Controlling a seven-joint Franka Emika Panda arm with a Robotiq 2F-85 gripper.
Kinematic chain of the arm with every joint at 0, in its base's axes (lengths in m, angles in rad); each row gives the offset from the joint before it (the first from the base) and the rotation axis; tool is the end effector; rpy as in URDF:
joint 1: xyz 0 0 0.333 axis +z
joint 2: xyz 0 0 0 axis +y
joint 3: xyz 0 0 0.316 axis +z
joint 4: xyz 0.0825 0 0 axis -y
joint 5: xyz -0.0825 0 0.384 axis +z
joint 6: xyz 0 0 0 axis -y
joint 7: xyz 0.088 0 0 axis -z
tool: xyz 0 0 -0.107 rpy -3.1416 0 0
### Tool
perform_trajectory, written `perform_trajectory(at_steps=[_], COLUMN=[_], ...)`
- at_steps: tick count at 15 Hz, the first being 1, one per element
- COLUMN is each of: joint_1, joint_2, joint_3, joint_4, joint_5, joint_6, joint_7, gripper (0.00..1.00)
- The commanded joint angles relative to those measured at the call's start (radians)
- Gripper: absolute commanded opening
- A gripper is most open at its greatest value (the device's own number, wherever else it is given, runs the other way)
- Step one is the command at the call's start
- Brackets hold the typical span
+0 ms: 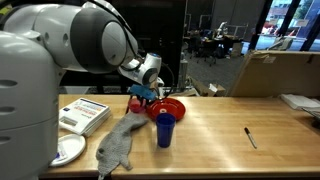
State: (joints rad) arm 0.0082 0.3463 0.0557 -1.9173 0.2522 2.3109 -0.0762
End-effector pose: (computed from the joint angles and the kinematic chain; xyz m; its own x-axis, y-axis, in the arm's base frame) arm 0.6249 0.0431 0.3186 0.9984 -0.0345 0.0441 -0.0246 -0.9779 -0.2076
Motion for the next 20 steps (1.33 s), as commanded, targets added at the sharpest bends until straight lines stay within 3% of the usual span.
perform_trajectory(at_steps=[1, 5, 7, 20], joint_1=[-0.008, -0.002, -0.001, 0.007], joint_2=[-0.019, -0.030, -0.033, -0.044], joint_3=[0.022, 0.037, 0.043, 0.066], joint_4=[-0.024, -0.029, -0.027, -0.031], joint_5=[0.012, 0.001, -0.001, -0.035], joint_6=[0.010, 0.011, 0.008, 0.014], joint_7=[-0.036, -0.064, -0.081, -0.188], gripper=[0.65, 0.93, 1.00, 1.00])
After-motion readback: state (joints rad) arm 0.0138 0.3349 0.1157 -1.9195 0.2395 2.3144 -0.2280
